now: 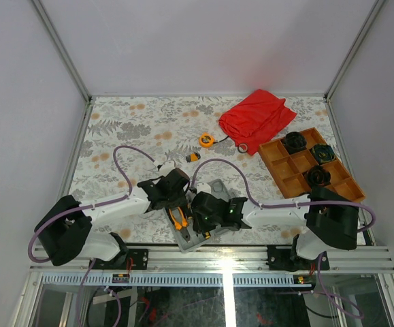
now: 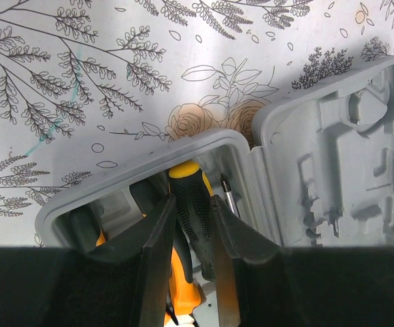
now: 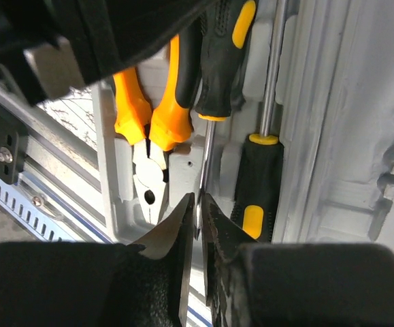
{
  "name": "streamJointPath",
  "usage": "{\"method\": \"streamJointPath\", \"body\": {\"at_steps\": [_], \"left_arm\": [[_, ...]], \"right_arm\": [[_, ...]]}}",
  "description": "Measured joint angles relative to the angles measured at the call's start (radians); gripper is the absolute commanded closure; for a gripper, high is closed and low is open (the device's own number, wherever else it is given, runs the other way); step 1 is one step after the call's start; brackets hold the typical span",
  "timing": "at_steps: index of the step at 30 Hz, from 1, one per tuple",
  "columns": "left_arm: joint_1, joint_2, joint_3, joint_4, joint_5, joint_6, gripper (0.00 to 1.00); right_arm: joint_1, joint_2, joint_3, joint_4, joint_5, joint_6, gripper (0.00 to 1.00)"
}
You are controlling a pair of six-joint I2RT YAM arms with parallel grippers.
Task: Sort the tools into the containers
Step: Adjust the screwdriver in the storage box.
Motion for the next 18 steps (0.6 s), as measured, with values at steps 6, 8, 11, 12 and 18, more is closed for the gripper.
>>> {"method": "streamJointPath", "body": {"at_steps": [6,8,11,12,18], "left_arm": [[0.000,0.000,0.000,0.000,0.000,0.000,0.75],[0.000,0.000,0.000,0.000,0.000,0.000,0.75],[0.000,0.000,-0.001,0.000,0.000,-0.001,0.76],[0.000,0.000,-0.001,0.000,0.000,-0.003,0.76],[0.000,-0.001,-0.004,0.003,0.000,-0.008,0.78]], "right_arm": [[0.014,0.015,0.003,-0.021,0.014,0.013,0.91],[0.020,0.016,0.010,-0.034,0.031,0.019,0.93],[0.029,0.018,0.017,-0.051,0.053,0.026,0.97],[0.031,0.018,0.018,-0.054,0.057,0.027,0.98],[0.039,0.020,0.023,-0.065,0.076,0.042,1.00]]}}
